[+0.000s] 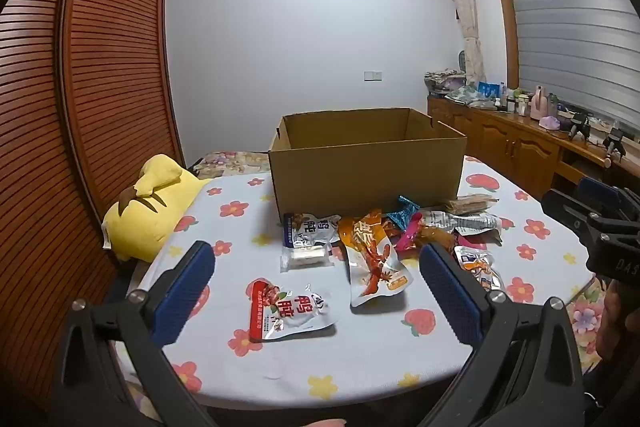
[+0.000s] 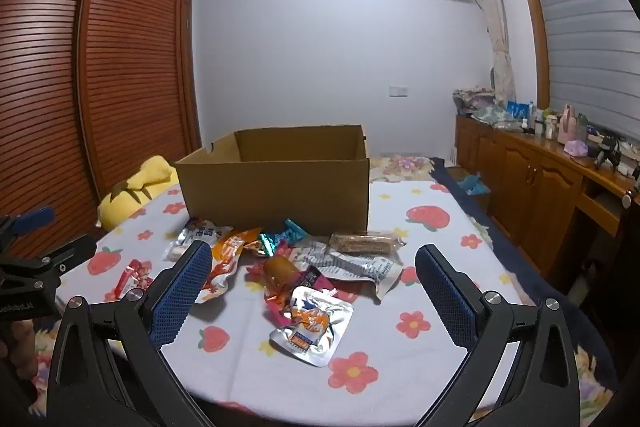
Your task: Organize snacks
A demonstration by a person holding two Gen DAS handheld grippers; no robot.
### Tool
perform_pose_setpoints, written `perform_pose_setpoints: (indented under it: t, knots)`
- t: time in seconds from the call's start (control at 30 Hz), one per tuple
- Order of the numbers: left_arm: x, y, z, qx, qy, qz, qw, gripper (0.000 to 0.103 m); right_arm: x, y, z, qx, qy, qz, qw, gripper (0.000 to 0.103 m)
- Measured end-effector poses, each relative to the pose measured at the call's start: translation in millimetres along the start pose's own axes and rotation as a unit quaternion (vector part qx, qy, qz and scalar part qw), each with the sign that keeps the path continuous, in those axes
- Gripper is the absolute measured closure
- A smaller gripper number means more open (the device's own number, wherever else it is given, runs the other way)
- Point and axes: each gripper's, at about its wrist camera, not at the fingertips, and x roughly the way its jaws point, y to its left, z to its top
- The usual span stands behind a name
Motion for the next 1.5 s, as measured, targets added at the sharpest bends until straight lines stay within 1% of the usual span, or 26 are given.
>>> perform_pose_setpoints:
  t: [0.1, 0.87, 1.27, 1.5]
  knots:
    - [-0.5, 0.0, -0.3, 0.0, -0.007, 0.0, 1.0, 0.0, -0.4, -0.5, 0.0, 0.002, -0.004, 0.0, 1.0, 0.0]
    - [-0.1, 3.6, 2.5, -0.003, -0.008, 0.001, 1.0, 0.0, -1.5, -0.5, 0.2, 0.006, -0.003, 0.001, 1.0, 0.0]
    - [-8.0, 5.5, 9.4, -0.006, -0.014, 0.002, 0.9999, 0.0, -2.3, 0.0, 0.0, 0.005, -0.004, 0.001, 1.0, 0.0]
    - [-9.1, 5.1, 8.1, -0.003, -0.013, 0.003, 0.9999, 0.0, -3.9, -0.2, -0.5, 0.006, -0.003, 0.002, 1.0, 0.0]
